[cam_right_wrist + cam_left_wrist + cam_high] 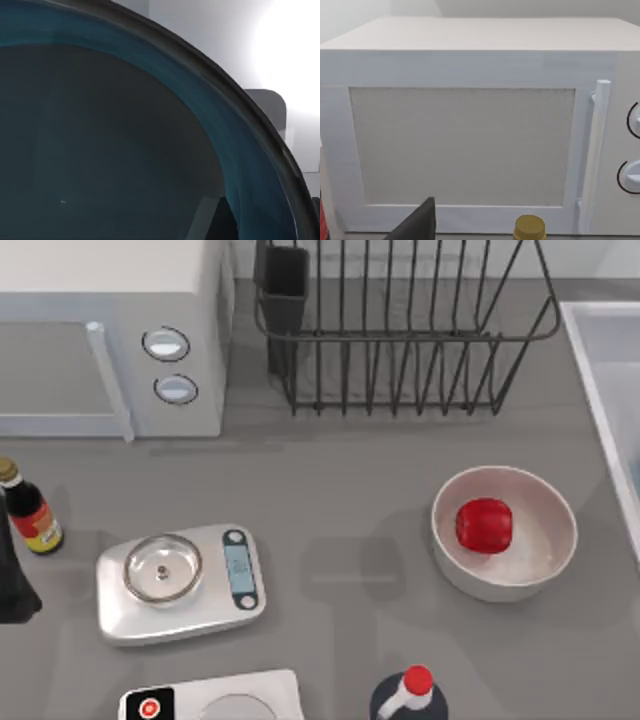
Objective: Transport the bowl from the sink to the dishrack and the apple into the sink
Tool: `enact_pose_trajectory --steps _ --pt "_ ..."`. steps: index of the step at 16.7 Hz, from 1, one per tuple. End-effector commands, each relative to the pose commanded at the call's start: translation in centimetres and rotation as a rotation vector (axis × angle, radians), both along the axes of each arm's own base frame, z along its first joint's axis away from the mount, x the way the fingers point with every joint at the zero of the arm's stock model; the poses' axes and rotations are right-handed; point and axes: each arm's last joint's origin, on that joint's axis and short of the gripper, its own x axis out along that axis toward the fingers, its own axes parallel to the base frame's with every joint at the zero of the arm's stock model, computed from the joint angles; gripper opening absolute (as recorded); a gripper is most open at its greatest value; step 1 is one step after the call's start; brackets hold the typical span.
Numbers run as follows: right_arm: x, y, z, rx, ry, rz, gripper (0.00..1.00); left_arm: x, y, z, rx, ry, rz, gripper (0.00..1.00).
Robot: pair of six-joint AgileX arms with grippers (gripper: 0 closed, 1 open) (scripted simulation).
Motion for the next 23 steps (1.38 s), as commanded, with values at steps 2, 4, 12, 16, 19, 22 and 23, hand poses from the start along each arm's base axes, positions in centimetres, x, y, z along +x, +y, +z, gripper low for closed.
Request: enact_pose_trajectory --steps 2,4,12,16,19,22,23 --pt "0.0 0.0 0.0 0.000 0.000 0.000 0.02 0.0 0.0 0.0 0.000 0.000 0.000 1.00" --pt "0.0 0.0 0.0 0.000 0.000 0.000 0.00 0.0 0.0 0.0 0.000 0.000 0.000 1.00" --pt "0.0 0.1 0.3 -0.001 -0.004 0.002 0.00 0.0 0.0 0.0 0.000 0.000 0.000 1.00" --pt "-1.9 -1.5 4.1 0.003 0.004 0.000 0.00 0.0 0.0 0.0 0.000 0.000 0.000 1.00" --pt "-5.6 -3.3 10.5 0.001 0.000 -0.003 0.00 0.0 0.0 0.0 0.000 0.000 0.000 1.00" --pt "-11.5 -4.3 18.0 -0.008 -0.014 -0.004 0.00 0.0 0.0 0.0 0.000 0.000 0.000 1.00" --pt "-13.8 -4.2 20.4 -0.012 -0.018 -0.003 0.00 0.0 0.0 0.0 0.000 0.000 0.000 1.00"
